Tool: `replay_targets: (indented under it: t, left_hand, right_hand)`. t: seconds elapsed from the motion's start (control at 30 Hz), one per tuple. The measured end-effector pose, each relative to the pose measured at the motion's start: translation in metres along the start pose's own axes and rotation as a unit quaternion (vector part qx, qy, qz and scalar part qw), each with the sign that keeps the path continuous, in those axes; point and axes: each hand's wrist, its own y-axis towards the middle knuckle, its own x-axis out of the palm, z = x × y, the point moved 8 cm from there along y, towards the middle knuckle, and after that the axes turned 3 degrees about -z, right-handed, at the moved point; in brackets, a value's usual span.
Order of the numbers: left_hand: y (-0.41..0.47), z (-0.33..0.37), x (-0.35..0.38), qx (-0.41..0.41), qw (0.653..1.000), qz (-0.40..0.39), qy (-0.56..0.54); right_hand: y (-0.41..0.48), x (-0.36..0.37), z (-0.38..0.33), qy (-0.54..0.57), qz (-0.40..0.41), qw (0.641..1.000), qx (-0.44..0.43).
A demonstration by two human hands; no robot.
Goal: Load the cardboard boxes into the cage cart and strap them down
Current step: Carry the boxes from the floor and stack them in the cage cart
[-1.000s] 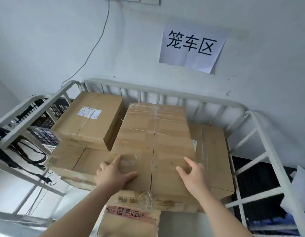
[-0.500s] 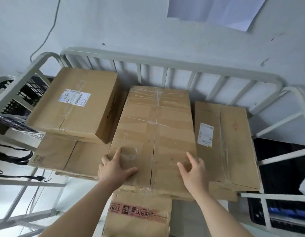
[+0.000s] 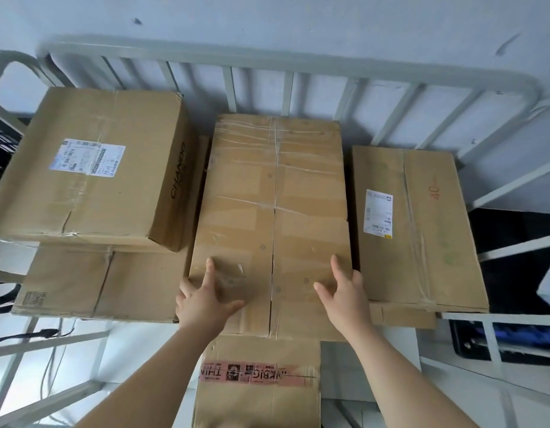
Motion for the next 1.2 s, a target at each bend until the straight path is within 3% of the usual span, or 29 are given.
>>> replay_targets:
  t: [0.2, 0.5, 0.67, 0.93, 1.2]
  left_hand:
    - [-0.009, 0.010, -0.010, 0.037, 0.996, -0.002, 0.083]
    - [-0.077, 0.067, -0.091, 0.209, 0.961, 0.126, 0.128]
    - [-0.138, 0.074, -0.136, 0.247, 0.942, 0.188, 0.129]
    - [-0.239, 0.008, -0.170, 0.155, 0.947, 0.272, 0.066]
    - [-0.376, -0.112, -0.142, -0.019, 0.933, 0.359, -0.022]
  right_hand:
    - [-0.004, -0.014, -0.018, -0.070, -0.011, 0.997, 0.005]
    - [-0.069, -0.074, -0.088, -0.120, 0.048, 0.986, -0.108]
    - [-0.115, -0.109, -0.138, -0.133, 0.079, 0.969, -0.192]
    - [-0.192, -0.124, -0.207, -0.157, 0.049, 0.919, -0.359]
    - [-0.318, -0.074, -0.258, -0.161, -0.030, 0.819, -0.550]
